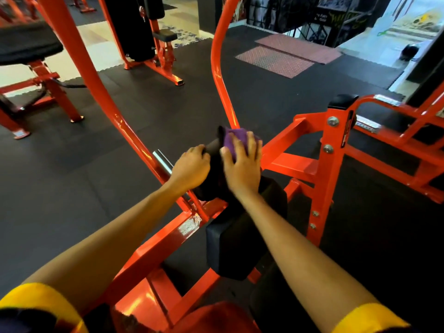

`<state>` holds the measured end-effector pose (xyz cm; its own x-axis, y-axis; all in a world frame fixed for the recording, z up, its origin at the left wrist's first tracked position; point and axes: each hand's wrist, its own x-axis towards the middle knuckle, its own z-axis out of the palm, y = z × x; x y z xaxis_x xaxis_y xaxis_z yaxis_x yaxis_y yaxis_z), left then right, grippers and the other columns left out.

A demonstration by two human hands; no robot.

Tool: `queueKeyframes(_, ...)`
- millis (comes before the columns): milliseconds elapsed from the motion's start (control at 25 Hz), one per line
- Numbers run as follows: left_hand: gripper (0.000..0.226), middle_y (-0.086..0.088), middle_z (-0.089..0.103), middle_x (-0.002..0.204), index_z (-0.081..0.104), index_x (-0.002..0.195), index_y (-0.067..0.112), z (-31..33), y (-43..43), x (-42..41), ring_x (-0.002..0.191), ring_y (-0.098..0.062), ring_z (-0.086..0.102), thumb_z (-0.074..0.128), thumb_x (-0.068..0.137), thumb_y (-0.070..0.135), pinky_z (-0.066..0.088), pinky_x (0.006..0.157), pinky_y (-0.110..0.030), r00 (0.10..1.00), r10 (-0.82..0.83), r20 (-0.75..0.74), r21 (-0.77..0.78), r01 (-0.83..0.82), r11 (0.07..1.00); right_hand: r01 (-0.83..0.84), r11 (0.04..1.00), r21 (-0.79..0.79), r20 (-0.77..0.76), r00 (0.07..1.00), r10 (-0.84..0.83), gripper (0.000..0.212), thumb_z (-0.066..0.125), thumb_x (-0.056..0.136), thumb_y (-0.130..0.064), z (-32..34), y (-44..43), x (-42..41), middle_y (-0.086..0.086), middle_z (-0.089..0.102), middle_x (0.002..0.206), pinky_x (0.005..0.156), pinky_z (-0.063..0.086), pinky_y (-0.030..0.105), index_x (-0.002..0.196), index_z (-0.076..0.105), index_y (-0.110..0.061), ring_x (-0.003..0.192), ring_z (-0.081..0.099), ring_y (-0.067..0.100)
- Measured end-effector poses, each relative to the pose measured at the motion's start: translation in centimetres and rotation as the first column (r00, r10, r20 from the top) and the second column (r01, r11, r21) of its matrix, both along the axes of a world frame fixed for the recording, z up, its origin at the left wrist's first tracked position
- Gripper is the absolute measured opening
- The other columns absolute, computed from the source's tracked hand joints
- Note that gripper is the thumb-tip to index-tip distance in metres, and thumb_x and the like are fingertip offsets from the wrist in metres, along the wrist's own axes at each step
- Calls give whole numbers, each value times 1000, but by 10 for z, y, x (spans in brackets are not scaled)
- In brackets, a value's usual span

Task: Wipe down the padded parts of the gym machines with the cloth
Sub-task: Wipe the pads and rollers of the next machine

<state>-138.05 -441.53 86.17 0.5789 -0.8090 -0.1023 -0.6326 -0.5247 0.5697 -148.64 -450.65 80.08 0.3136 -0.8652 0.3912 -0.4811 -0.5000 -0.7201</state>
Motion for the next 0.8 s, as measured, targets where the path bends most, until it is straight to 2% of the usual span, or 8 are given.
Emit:
queueKeyframes(40, 49, -10, 42, 157, 43, 151, 14, 4, 3, -6, 144, -30, 38, 42, 102, 21, 32, 116, -40, 992, -88, 93, 34, 85, 996, 32, 990, 140, 32, 999, -36, 55, 49, 101, -50, 9, -17, 0, 14, 26, 166, 126, 15, 48, 150, 50, -25, 154, 17, 40)
queueKeyframes(120, 57, -7, 31, 164, 34, 157, 14, 6, 4, -5, 150, -27, 28, 44, 101, 15, 24, 119, -36, 983, -151, 108, 28, 148, 989, 46, 949, 312, 74, 995, -72, 56, 49, 103, -49, 16, -24, -1, 11, 20, 169, 126, 14, 47, 155, 42, -29, 156, 13, 35)
queueKeyframes(280, 39, -5, 53, 146, 55, 143, 19, 3, 1, 22, 131, -21, 51, 39, 107, 28, 35, 103, -27, 972, 28, -231, -30, -36, 999, -38, 999, -17, 43, 998, 39, 58, 43, 101, -58, -13, 50, -7, 11, 19, 169, 127, 12, 51, 155, 42, -34, 157, 7, 35)
queueKeyframes(440, 46, 0, 60, 136, 58, 136, 24, -7, 8, 20, 124, -20, 57, 33, 103, 45, 43, 106, -36, 979, 31, -201, -3, -32, 999, -270, 955, -122, -68, 962, 263, 56, 40, 104, -53, -24, 67, -24, 3, 12, 172, 128, 5, 43, 157, 38, -34, 158, -2, 31)
queueKeyframes(520, 55, -13, 46, 153, 44, 150, 15, -4, 10, 4, 142, -31, 41, 36, 103, 43, 32, 118, -42, 997, 6, -74, 72, 0, 997, -204, 970, -135, -96, 977, 192, 58, 38, 102, -53, -13, 24, -19, 8, 19, 170, 127, 6, 43, 153, 46, -28, 157, 6, 36)
queueKeyframes(640, 65, -12, 17, 168, 20, 160, 9, 9, 16, -19, 155, -30, 13, 39, 106, 39, 12, 125, -40, 985, -143, 101, 152, 127, 980, -23, 991, 130, 15, 1000, 22, 57, 38, 101, -48, 9, -34, -7, 16, 27, 166, 128, 7, 44, 152, 49, -22, 156, 15, 34)
queueKeyframes(720, 56, -11, 25, 165, 30, 158, 11, 14, 8, 0, 152, -29, 22, 40, 108, 35, 19, 122, -37, 993, -121, -9, 84, 121, 989, 34, 978, 204, 67, 997, -49, 53, 42, 103, -46, 9, -27, -3, 17, 28, 165, 127, 10, 45, 152, 49, -26, 155, 19, 35)
queueKeyframes(800, 43, -10, 43, 157, 48, 147, 14, 11, 1, 24, 141, -25, 42, 40, 109, 31, 30, 115, -32, 973, -17, -229, 5, 19, 1000, 41, 999, 8, 65, 997, -42, 53, 42, 102, -48, -5, 16, -3, 16, 30, 165, 127, 15, 49, 148, 54, -25, 154, 20, 42)
